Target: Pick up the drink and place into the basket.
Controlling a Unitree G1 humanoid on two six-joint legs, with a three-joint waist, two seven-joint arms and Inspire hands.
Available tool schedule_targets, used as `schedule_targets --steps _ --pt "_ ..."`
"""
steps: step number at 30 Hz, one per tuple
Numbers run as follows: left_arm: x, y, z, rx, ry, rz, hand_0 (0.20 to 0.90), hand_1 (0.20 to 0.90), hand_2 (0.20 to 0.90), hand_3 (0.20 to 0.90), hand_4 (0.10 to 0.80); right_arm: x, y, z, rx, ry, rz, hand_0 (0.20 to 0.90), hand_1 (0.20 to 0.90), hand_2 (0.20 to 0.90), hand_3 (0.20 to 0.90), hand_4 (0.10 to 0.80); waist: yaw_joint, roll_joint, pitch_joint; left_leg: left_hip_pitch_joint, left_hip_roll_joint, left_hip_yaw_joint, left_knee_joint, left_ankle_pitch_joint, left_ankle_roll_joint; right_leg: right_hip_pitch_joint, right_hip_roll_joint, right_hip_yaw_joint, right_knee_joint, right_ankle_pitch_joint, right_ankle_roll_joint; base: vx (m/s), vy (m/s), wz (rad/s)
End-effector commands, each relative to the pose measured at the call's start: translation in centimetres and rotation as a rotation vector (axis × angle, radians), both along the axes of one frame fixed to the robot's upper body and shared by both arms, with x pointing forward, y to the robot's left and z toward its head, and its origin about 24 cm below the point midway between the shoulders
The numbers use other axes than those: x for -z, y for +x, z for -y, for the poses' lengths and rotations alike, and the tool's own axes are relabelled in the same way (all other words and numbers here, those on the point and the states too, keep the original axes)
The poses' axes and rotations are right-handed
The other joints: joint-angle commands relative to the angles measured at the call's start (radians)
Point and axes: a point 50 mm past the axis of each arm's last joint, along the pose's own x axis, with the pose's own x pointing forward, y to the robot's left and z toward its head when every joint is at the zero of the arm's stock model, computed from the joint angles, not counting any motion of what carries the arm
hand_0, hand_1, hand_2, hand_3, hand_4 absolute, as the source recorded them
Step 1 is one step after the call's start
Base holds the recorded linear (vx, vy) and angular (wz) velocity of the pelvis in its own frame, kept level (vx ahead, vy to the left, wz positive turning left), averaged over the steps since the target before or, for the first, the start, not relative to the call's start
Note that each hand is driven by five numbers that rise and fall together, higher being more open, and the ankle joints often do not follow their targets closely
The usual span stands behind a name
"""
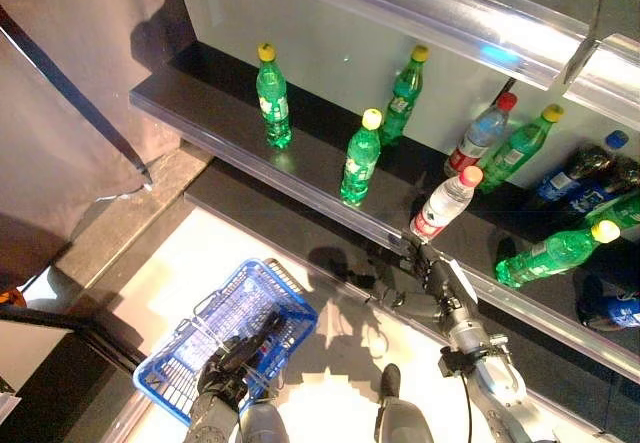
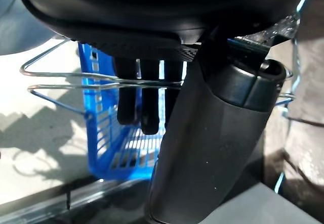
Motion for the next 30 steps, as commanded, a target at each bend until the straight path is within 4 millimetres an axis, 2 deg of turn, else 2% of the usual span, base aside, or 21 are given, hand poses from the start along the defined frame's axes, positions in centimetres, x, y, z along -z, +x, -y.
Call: schedule_targets --steps 1,3,4,5,6,10,14,19,23,26,30 --pt "-6.4 4.2 -1.8 0.071 0.154 0.335 0.300 0.300 0.300 0.200 0.100 -5.2 1.4 -0.7 -0.019 0.055 0.297 0.900 0.900 0.900 0.900 0.800 0.030 -0.020 -0.043 -0.058 0.025 0.046 0.078 0.047 0.082 0.038 -0.072 0.001 0.011 0.080 0.026 0.009 -0.126 0.00" --pt "-6.2 3.9 -1.8 0.069 0.157 0.324 0.300 0.300 0.300 0.200 0.100 -5.5 1.1 -0.2 0.001 0.052 0.317 0.900 0.900 0.900 0.900 0.800 0.030 -0.022 -0.046 -0.052 0.038 0.047 0.070 0.055 0.074 0.054 -0.054 0.001 -0.001 0.065 0.025 0.016 -0.115 0.02" --pt "-6.2 3.7 -1.7 0.069 0.154 0.318 0.300 0.300 0.300 0.200 0.100 -6.2 0.9 0.2 0.035 0.049 0.381 0.900 0.900 0.900 0.900 0.800 0.029 -0.021 -0.048 -0.048 0.043 0.048 0.064 0.060 0.071 0.062 -0.046 0.002 -0.009 0.059 0.024 0.028 -0.096 0.09" --pt "-5.9 3.3 -1.4 0.074 0.145 0.313 0.300 0.300 0.300 0.200 0.100 -8.1 0.6 0.6 0.081 0.077 0.509 0.900 0.900 0.900 0.900 0.800 0.027 -0.013 -0.052 -0.035 0.050 0.053 0.043 0.069 0.068 0.072 -0.037 0.001 -0.020 0.053 0.019 0.054 -0.055 0.06" --pt "-5.6 2.9 -1.3 0.077 0.140 0.307 0.300 0.300 0.300 0.200 0.100 -8.9 0.4 0.7 0.097 0.087 0.564 0.900 0.900 0.900 0.900 0.800 0.024 -0.009 -0.058 -0.025 0.050 0.054 0.034 0.070 0.068 0.078 -0.032 0.004 -0.024 0.048 0.015 0.063 -0.017 0.00" --pt "-4.9 2.4 -0.9 0.076 0.118 0.291 0.300 0.300 0.300 0.200 0.100 -10.7 0.2 0.9 0.118 0.093 0.696 0.900 0.900 0.900 0.900 0.800 0.020 0.006 -0.078 -0.005 0.051 0.061 0.015 0.075 0.065 0.089 -0.026 0.013 -0.029 0.035 0.004 0.047 0.023 -0.04" --pt "-4.7 2.4 -0.8 0.084 0.108 0.285 0.300 0.300 0.300 0.200 0.100 -12.0 0.5 1.0 0.064 0.081 0.758 0.900 0.900 0.900 0.900 0.800 0.023 0.016 -0.093 0.008 0.059 0.069 0.004 0.082 0.056 0.103 -0.023 0.008 -0.034 0.024 -0.005 0.026 0.024 -0.07" --pt "-4.1 1.7 -0.8 0.081 0.104 0.255 0.300 0.300 0.300 0.200 0.100 -13.2 0.2 1.1 0.009 0.077 0.826 0.900 0.900 0.900 0.900 0.800 0.027 0.018 -0.124 0.040 0.063 0.074 -0.018 0.084 0.055 0.130 -0.022 -0.001 -0.040 0.013 -0.013 0.075 0.018 0.01" --pt "-3.4 1.3 -0.8 0.081 0.103 0.229 0.300 0.300 0.300 0.200 0.100 -14.2 -0.2 1.3 0.036 0.088 0.897 0.900 0.900 0.900 0.900 0.800 0.026 0.021 -0.145 0.062 0.064 0.076 -0.028 0.080 0.054 0.145 -0.021 -0.006 -0.041 0.006 -0.016 0.083 0.020 0.00" --pt "-2.9 1.0 -0.7 0.078 0.098 0.209 0.300 0.300 0.300 0.200 0.100 -14.6 -0.2 1.7 0.135 0.088 0.937 0.900 0.900 0.900 0.900 0.800 0.025 0.024 -0.159 0.074 0.063 0.077 -0.030 0.074 0.054 0.153 -0.021 -0.005 -0.038 -0.001 -0.017 0.087 0.021 0.01" --pt "-2.5 0.5 -0.7 0.070 0.097 0.191 0.300 0.300 0.300 0.200 0.100 -14.0 -0.1 2.9 0.330 0.059 0.930 0.900 0.900 0.900 0.900 0.800 0.018 0.029 -0.163 0.080 0.066 0.084 -0.023 0.070 0.052 0.148 -0.022 -0.001 -0.027 -0.006 -0.017 0.073 0.015 -0.01"
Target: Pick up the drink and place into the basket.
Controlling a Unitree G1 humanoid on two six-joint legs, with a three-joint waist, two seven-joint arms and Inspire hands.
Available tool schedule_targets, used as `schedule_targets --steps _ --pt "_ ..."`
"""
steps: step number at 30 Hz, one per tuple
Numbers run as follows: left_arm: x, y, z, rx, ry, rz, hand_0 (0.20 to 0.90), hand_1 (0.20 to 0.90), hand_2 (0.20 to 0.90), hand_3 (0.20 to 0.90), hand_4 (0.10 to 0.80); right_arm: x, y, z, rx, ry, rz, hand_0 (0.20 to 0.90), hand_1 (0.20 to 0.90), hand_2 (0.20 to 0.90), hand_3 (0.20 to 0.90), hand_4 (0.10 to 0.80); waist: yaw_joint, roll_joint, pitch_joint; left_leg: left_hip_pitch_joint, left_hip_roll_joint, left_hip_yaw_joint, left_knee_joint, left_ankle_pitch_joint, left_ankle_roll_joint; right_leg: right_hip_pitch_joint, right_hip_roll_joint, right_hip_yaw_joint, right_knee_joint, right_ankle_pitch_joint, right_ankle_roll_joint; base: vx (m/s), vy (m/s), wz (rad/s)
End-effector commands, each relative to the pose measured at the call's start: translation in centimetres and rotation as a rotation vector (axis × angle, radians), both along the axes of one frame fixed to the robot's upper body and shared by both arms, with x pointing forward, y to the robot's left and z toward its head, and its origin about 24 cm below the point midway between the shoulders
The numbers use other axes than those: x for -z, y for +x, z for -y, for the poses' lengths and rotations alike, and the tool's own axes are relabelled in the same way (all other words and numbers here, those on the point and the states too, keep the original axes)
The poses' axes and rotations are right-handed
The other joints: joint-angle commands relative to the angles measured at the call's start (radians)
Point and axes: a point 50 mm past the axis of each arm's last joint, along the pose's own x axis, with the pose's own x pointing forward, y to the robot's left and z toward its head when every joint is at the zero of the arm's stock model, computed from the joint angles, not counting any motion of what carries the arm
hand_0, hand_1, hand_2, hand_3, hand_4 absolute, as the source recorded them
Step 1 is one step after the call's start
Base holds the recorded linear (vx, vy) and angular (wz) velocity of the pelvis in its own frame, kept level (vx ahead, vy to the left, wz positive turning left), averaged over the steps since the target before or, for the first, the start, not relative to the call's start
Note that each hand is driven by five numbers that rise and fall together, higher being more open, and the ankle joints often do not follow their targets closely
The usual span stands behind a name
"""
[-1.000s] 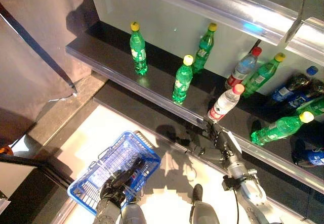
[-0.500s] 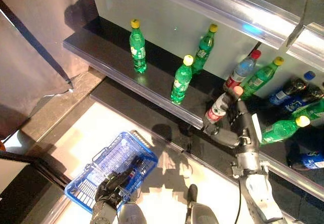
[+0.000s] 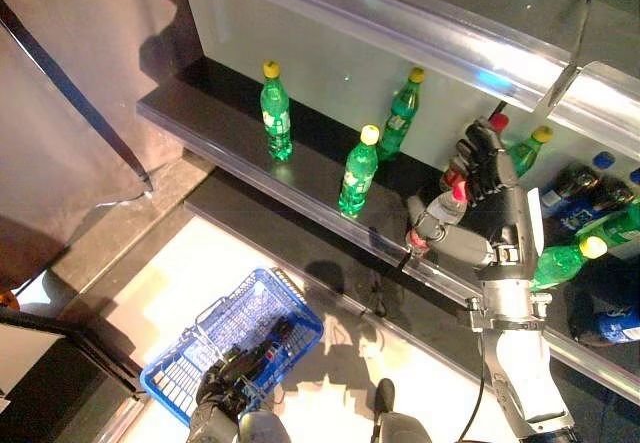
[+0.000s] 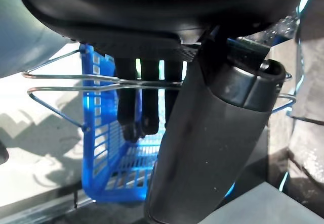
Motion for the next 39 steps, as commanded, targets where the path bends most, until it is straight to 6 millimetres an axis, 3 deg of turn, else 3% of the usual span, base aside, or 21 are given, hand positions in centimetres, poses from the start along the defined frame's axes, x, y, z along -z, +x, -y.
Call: schedule_targets --steps 1,5,13,27,39 --pt "-3.5 2.6 -1.2 0.046 0.078 0.271 0.300 0.300 0.300 0.200 0.100 -4.2 -1.2 1.9 0.168 0.043 0.295 0.900 0.900 0.900 0.900 0.800 0.004 0.015 -0.129 -0.047 0.036 0.057 0.044 0.066 0.066 0.007 -0.070 0.004 0.080 -0.035 -0.003 0.032 0.013 -0.02" --pt "-3.4 2.7 -1.2 0.040 0.075 0.266 0.300 0.300 0.300 0.200 0.100 -3.9 -1.2 2.6 0.283 0.104 0.317 0.900 0.900 0.900 0.900 0.800 0.000 0.027 -0.113 -0.059 0.036 0.056 0.056 0.064 0.065 -0.005 -0.071 0.012 0.089 -0.036 -0.004 0.000 0.000 0.00" --pt "-3.8 3.1 -0.9 0.045 0.067 0.288 0.300 0.300 0.300 0.200 0.100 -2.5 -0.1 2.9 0.295 0.084 0.190 0.900 0.900 0.900 0.900 0.800 -0.001 0.045 -0.064 -0.116 0.036 0.038 0.107 0.064 0.058 -0.042 -0.076 0.026 0.113 -0.032 -0.006 0.008 -0.001 0.00" --pt "-6.9 7.4 0.1 0.056 0.084 0.457 0.300 0.300 0.300 0.200 0.100 -5.0 2.7 1.5 0.212 0.060 0.285 0.900 0.900 0.900 0.900 0.800 0.005 0.079 0.128 -0.269 0.011 -0.022 0.185 0.083 0.046 -0.130 -0.084 0.051 0.146 -0.020 -0.012 -0.092 -0.003 0.02" --pt "-8.0 8.7 0.3 0.079 0.089 0.505 0.300 0.300 0.300 0.200 0.100 -5.7 4.4 0.8 0.205 0.074 0.278 0.900 0.900 0.900 0.900 0.800 0.027 0.085 0.207 -0.344 0.001 -0.051 0.218 0.098 0.043 -0.142 -0.081 0.043 0.140 -0.012 -0.020 -0.027 -0.024 0.02"
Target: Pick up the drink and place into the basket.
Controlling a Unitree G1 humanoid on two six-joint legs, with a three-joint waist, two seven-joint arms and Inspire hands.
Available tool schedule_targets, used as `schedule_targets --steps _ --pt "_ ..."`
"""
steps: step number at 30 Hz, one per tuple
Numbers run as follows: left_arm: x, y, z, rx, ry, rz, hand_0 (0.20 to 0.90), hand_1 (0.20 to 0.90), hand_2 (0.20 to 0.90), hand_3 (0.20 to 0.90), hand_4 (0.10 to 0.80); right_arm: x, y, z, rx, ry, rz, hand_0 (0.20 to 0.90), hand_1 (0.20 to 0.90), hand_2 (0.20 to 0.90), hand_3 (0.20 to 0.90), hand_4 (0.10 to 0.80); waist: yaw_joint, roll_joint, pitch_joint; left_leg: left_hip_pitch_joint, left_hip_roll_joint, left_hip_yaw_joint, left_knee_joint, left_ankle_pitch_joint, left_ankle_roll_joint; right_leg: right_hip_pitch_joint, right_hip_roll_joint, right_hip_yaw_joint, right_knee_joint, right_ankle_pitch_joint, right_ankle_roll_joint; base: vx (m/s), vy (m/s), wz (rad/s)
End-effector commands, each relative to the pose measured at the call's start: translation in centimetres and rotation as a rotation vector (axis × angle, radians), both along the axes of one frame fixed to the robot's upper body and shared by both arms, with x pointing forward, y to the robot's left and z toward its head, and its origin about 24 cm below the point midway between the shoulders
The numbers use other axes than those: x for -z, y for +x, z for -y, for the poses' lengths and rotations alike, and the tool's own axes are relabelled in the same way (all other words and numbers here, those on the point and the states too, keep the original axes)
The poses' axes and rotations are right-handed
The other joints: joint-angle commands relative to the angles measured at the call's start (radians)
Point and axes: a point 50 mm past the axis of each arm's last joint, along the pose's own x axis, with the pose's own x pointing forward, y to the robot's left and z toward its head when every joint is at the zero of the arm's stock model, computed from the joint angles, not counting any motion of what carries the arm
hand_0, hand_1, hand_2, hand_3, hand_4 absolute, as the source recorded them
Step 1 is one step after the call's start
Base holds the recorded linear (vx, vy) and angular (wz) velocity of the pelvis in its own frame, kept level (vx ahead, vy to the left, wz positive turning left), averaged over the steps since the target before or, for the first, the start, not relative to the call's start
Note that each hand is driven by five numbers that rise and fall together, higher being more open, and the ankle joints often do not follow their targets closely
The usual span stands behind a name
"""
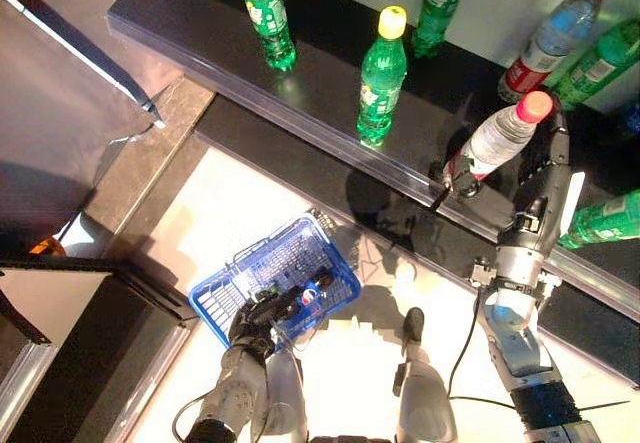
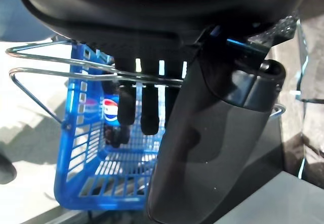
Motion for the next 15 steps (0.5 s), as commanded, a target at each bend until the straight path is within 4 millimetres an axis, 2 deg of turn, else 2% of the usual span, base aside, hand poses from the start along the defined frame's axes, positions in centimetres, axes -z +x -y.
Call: schedule_targets --steps 1,7,14,15 --pt "-4.0 0.5 -3.5 -0.065 0.089 0.244 0.300 0.300 0.300 0.200 0.100 -4.6 0.0 -0.5 -0.031 -0.020 0.231 0.900 0.900 0.900 0.900 0.800 0.026 -0.033 -0.025 -0.106 0.018 -0.016 0.091 0.094 0.040 0.048 -0.068 0.039 0.097 -0.047 -0.014 0.001 -0.038 0.00" --pt "-4.9 1.6 -3.3 -0.039 0.100 0.271 0.300 0.300 0.300 0.200 0.100 -4.8 1.7 0.7 0.055 0.031 0.189 0.900 0.900 0.900 0.900 0.800 0.045 -0.027 0.003 -0.122 0.013 -0.034 0.089 0.103 0.040 0.065 -0.068 0.024 0.081 -0.044 -0.015 0.005 -0.046 0.02" --pt "-5.9 2.6 -3.3 -0.047 0.111 0.298 0.300 0.300 0.300 0.200 0.100 -7.4 3.3 1.6 0.065 0.071 0.218 0.900 0.900 0.900 0.900 0.800 0.068 -0.021 0.013 -0.145 0.000 -0.053 0.067 0.116 0.041 0.059 -0.066 0.014 0.063 -0.039 -0.015 -0.008 -0.023 0.07" --pt "-6.0 2.8 -3.4 -0.048 0.112 0.302 0.300 0.300 0.300 0.200 0.100 -7.6 3.4 1.6 0.060 0.074 0.217 0.799 0.799 0.799 0.782 0.682 0.070 -0.021 0.013 -0.146 -0.001 -0.054 0.065 0.118 0.041 0.060 -0.066 0.013 0.062 -0.040 -0.015 0.000 0.000 0.00"
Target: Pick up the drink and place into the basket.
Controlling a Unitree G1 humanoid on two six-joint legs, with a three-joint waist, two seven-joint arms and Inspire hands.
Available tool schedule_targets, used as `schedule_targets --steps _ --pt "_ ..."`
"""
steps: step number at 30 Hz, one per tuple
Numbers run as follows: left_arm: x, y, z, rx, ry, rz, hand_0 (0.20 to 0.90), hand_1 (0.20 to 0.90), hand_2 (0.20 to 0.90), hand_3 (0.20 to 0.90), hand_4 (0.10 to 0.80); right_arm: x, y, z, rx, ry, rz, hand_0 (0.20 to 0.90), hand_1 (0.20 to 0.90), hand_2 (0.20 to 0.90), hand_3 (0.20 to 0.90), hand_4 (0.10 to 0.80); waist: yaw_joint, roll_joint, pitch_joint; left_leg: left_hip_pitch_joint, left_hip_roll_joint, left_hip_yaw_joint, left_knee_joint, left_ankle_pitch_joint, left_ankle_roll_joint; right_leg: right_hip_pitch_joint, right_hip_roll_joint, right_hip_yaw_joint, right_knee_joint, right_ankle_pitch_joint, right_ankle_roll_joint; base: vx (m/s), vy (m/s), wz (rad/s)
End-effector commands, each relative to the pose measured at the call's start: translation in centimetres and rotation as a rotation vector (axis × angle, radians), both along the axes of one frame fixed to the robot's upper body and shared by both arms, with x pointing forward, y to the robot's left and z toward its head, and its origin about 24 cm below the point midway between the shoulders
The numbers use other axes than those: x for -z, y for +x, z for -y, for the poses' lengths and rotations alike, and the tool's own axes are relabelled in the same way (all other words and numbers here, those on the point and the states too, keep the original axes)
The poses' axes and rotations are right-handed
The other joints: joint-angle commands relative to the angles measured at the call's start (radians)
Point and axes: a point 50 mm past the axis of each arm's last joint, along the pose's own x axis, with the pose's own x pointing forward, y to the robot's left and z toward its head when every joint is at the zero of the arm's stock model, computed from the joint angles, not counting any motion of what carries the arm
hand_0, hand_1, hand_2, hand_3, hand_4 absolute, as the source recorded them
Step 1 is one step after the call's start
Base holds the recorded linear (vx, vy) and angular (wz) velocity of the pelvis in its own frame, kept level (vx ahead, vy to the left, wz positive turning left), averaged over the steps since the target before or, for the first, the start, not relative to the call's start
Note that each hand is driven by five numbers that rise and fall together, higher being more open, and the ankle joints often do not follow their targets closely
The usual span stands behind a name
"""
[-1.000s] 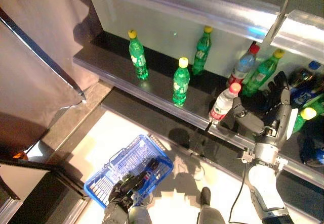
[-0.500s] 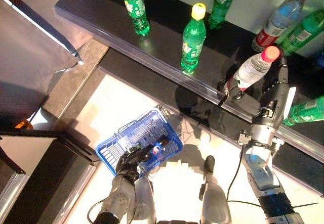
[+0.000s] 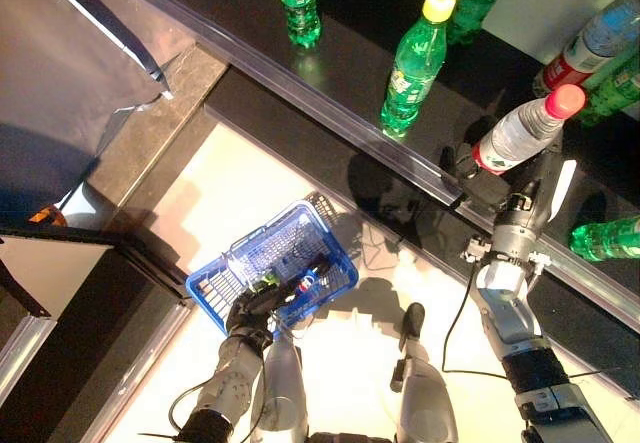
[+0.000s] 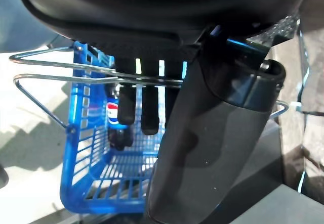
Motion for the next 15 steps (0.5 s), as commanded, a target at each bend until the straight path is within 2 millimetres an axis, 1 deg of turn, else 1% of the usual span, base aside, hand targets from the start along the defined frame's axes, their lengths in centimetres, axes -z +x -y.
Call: schedule_targets --steps 1,2,3,11,15 --pt "-5.1 1.5 -3.0 -0.062 0.077 0.270 0.300 0.300 0.300 0.200 0.100 -7.1 0.2 0.9 -0.009 -0.025 0.280 0.571 0.571 0.571 0.516 0.416 0.021 -0.011 -0.011 -0.105 0.000 -0.030 0.055 0.119 0.042 0.074 -0.066 0.038 0.076 -0.044 -0.015 0.000 0.000 0.00" --pt "-5.2 1.6 -3.1 -0.060 0.079 0.274 0.300 0.300 0.300 0.200 0.100 -7.2 0.3 1.0 -0.006 -0.026 0.279 0.486 0.486 0.486 0.417 0.317 0.024 -0.010 -0.011 -0.105 0.000 -0.030 0.053 0.121 0.042 0.075 -0.066 0.035 0.074 -0.043 -0.016 0.000 0.000 0.00" --pt "-5.2 1.6 -3.1 -0.059 0.079 0.276 0.300 0.300 0.300 0.200 0.100 -7.3 0.4 1.0 -0.006 -0.026 0.281 0.300 0.300 0.300 0.200 0.100 0.025 -0.010 -0.011 -0.105 0.000 -0.030 0.051 0.122 0.043 0.076 -0.066 0.034 0.073 -0.043 -0.016 0.000 0.000 0.00" --pt "-5.4 1.8 -3.2 -0.048 0.080 0.275 0.300 0.300 0.300 0.200 0.100 -8.4 0.5 0.9 -0.002 -0.037 0.317 0.300 0.300 0.300 0.200 0.100 0.038 -0.015 -0.011 -0.085 -0.004 -0.029 0.028 0.126 0.047 0.094 -0.063 0.017 0.061 -0.040 -0.017 -0.006 -0.002 0.01" --pt "-5.2 1.6 -3.3 -0.046 0.082 0.273 0.300 0.300 0.300 0.200 0.100 -8.4 0.3 1.0 0.006 -0.028 0.321 0.300 0.300 0.300 0.200 0.100 0.039 -0.021 -0.019 -0.069 -0.001 -0.021 0.012 0.129 0.048 0.108 -0.061 0.014 0.050 -0.039 -0.016 -0.008 -0.004 0.06"
